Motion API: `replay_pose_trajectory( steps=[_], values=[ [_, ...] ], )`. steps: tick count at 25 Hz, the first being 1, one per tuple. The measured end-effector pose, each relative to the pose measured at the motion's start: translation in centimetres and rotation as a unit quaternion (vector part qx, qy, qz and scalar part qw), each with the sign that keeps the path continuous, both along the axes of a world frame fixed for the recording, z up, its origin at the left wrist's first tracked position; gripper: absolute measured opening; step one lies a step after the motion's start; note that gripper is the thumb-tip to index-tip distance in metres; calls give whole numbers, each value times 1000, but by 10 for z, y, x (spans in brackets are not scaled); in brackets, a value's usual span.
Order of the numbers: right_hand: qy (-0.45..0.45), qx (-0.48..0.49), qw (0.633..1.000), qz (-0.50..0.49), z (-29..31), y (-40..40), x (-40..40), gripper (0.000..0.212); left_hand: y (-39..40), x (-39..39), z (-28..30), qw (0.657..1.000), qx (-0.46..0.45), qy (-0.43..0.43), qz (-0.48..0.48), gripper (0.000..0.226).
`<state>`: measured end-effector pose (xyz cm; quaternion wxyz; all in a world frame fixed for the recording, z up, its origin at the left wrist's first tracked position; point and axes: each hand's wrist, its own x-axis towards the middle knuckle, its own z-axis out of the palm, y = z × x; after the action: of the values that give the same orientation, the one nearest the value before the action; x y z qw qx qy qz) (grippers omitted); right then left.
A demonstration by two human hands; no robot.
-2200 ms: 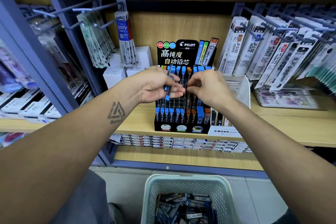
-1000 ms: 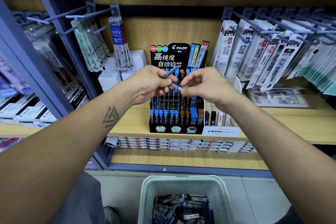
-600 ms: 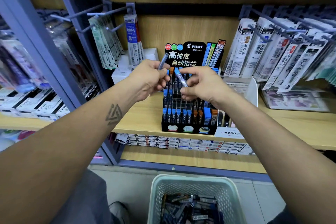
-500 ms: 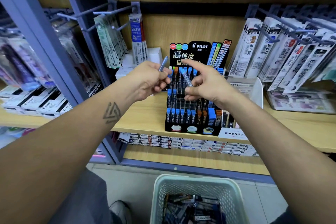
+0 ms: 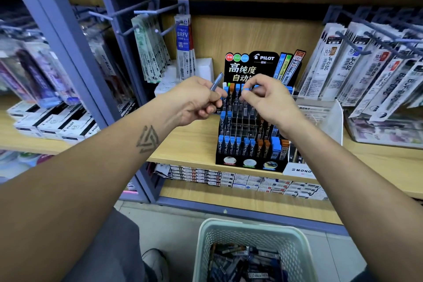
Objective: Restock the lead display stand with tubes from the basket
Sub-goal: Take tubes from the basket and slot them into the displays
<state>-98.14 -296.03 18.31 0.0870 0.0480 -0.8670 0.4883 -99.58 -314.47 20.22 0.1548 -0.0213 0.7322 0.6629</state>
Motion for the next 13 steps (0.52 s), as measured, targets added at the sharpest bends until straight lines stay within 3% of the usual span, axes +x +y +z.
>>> replay_pose_trajectory(
  steps=[13],
  values=[
    [41,85,995,-20,-16,-9,-9,12,-1,0,0,999,-30,-24,-19,31]
  ],
)
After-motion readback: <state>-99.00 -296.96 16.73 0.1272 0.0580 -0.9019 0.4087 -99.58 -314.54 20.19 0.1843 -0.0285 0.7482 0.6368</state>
